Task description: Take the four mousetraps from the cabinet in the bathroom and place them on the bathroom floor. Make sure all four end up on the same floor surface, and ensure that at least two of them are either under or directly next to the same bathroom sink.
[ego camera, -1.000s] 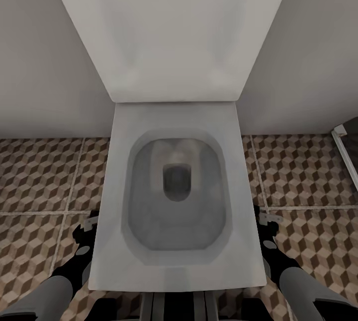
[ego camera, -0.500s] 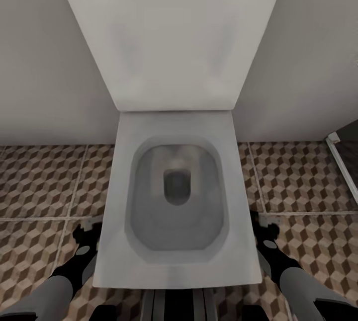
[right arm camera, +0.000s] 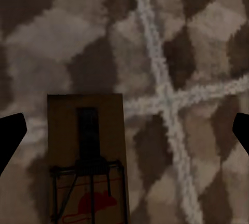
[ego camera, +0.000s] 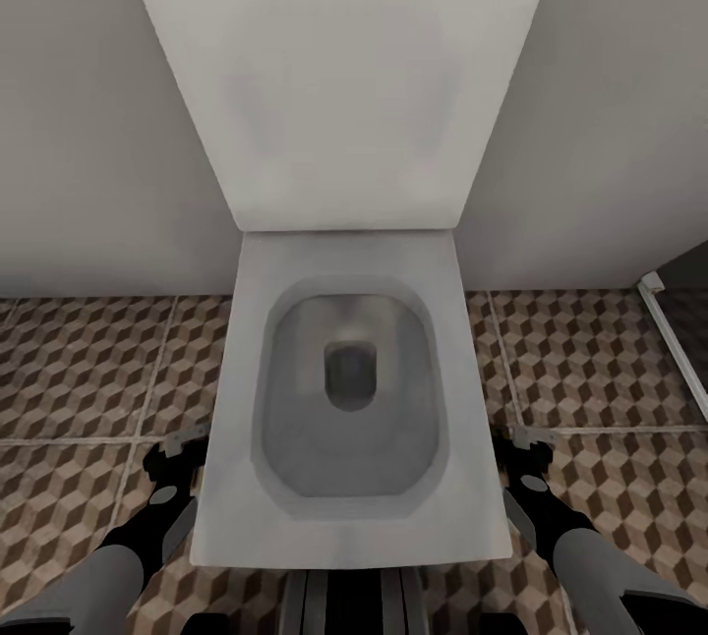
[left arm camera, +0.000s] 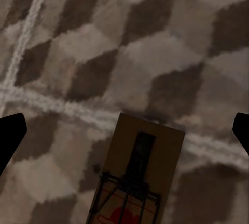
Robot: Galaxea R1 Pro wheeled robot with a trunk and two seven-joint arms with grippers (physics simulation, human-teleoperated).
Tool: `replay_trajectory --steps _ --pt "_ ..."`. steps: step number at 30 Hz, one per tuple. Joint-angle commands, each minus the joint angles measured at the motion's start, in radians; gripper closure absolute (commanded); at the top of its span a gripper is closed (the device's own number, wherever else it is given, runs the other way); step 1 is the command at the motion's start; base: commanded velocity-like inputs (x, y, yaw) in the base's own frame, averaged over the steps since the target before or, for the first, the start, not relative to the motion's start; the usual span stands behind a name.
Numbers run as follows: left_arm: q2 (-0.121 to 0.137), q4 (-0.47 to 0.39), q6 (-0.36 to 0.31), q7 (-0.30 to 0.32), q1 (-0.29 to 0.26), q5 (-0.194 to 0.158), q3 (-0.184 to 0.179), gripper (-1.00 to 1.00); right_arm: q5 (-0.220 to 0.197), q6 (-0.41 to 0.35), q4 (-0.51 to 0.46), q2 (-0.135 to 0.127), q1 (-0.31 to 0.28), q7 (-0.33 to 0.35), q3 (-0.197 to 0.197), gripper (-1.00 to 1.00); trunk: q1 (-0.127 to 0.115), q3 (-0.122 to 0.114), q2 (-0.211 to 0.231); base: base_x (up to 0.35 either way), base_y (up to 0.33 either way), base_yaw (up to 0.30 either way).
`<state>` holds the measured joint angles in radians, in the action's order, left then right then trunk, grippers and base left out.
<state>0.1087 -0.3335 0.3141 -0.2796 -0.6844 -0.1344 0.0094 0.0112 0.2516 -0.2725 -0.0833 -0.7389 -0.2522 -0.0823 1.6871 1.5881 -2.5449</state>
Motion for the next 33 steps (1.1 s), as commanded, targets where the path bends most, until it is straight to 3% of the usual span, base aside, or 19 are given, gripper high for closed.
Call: replay_trajectory --steps 1,33 --pt "0.000 0.001 0.005 0.001 -0.001 -0.010 -0.002 -1.00 0.001 0.005 0.001 0.000 0.000 0.001 -0.005 -1.00 0.000 0.000 0.000 0.000 0.000 0.000" --pt "0.001 0.001 0.005 0.002 0.000 -0.009 -0.002 -1.00 0.001 0.005 0.001 0.000 0.000 0.002 -0.005 -1.00 0.000 0.000 0.000 0.000 0.000 0.000"
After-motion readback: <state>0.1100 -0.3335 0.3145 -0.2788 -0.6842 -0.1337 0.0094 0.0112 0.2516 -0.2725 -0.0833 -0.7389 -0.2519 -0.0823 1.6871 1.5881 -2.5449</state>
